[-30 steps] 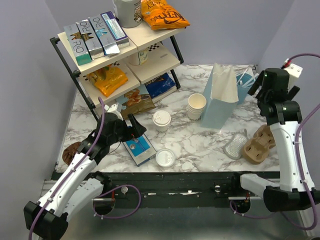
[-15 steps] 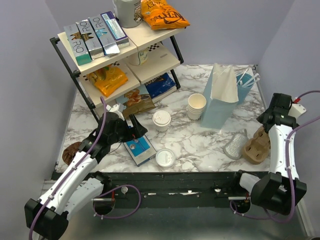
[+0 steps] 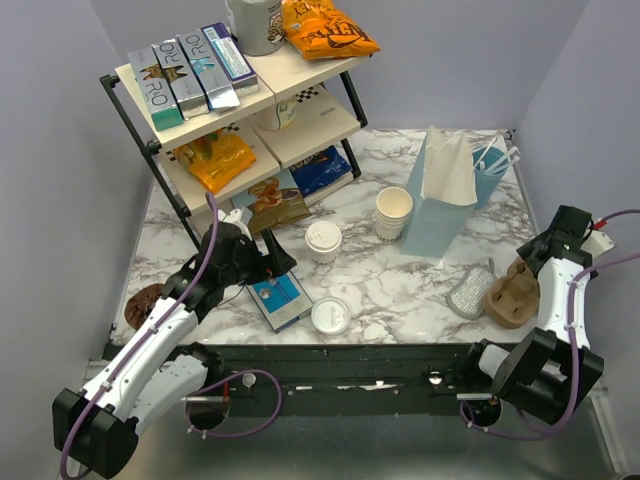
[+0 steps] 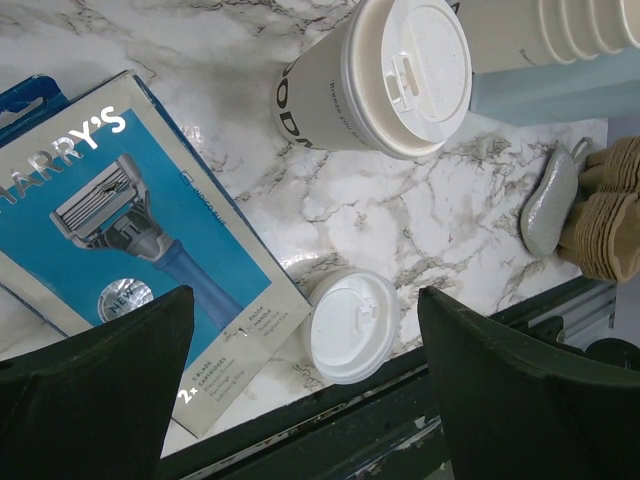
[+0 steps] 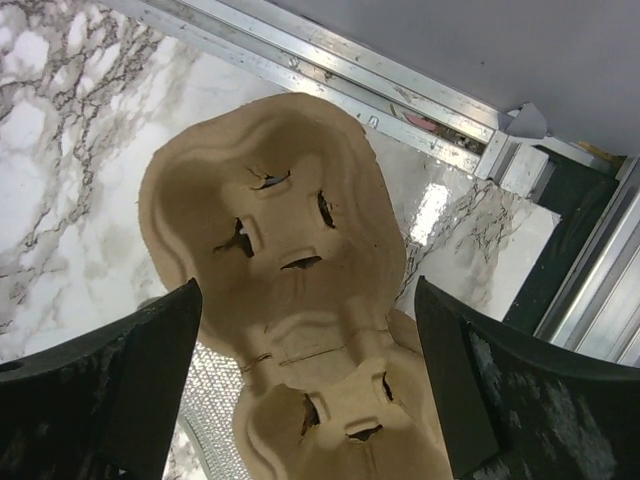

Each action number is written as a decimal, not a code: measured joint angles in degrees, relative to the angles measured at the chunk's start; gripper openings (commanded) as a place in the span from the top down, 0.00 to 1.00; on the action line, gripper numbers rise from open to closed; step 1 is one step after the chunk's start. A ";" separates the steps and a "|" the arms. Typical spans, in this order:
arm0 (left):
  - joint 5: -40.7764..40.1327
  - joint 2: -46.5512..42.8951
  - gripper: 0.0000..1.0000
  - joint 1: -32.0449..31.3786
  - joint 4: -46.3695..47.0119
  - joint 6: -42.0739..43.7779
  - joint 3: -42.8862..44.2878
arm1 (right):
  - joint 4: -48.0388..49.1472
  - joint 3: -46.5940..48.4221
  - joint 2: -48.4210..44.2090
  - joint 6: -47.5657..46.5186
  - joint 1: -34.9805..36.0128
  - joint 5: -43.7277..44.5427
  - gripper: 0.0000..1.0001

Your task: Pack the takeout coffee

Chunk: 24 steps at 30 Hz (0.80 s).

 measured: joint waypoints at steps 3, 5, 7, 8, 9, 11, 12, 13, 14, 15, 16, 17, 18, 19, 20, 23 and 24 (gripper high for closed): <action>0.07 0.07 0.01 0.00 0.02 0.02 0.00 | 1.09 -1.68 -0.02 -0.02 -0.79 -0.70 0.07; 0.11 0.11 0.01 0.00 0.02 0.02 0.00 | 1.44 -2.38 -0.02 0.00 -1.27 -1.09 0.08; 0.15 0.11 0.01 0.00 0.02 0.04 0.00 | 1.70 -2.58 -0.02 -0.02 -1.81 -1.33 0.10; 0.15 0.11 0.01 0.00 0.02 0.07 0.00 | 1.88 -2.58 -0.02 -0.02 -2.03 -1.46 0.11; 0.15 0.11 0.01 0.00 0.02 0.09 0.00 | 2.23 -2.58 -0.02 -0.02 -2.27 -1.57 0.12; 0.17 0.11 0.01 0.00 0.04 0.15 0.00 | 2.67 -2.58 -0.02 -0.11 -2.49 -1.73 0.16; 0.20 0.13 0.01 0.00 0.04 0.17 0.00 | 2.86 -2.58 -0.02 -0.09 -2.60 -1.81 0.17; 0.22 0.17 0.01 0.00 0.04 0.17 0.00 | 3.04 -2.58 -0.02 -0.13 -2.73 -1.86 0.19; 0.26 0.24 0.01 0.00 0.04 0.17 0.00 | 3.17 -2.58 -0.02 -0.13 -2.86 -1.95 0.19; 0.28 0.31 0.01 0.00 0.04 0.17 0.00 | 3.32 -2.58 -0.02 -0.15 -3.08 -2.08 0.20; 0.33 0.37 0.01 0.00 0.04 0.20 0.00 | 3.52 -2.60 -0.02 -0.11 -3.30 -2.16 0.22; 0.37 0.42 0.01 0.00 0.04 0.20 0.00 | 3.72 -2.62 0.00 -0.11 -3.50 -2.23 0.22; 0.37 0.44 0.01 0.00 0.04 0.20 0.00 | 3.89 -2.67 0.02 -0.13 -3.65 -2.34 0.22; 0.37 0.44 0.01 0.00 0.04 0.20 0.00 | 3.96 -2.67 0.04 -0.09 -3.78 -2.40 0.23; 0.37 0.44 0.01 0.00 0.07 0.20 0.00 | 3.96 -2.67 0.07 -0.11 -3.85 -2.56 0.23; 0.42 0.50 0.01 0.00 0.07 0.22 0.00 | 4.13 -2.80 0.07 -0.09 -3.85 -2.60 0.23; 0.42 0.52 0.01 0.00 0.07 0.22 0.00 | 4.22 -2.97 0.07 -0.09 -3.85 -2.58 0.23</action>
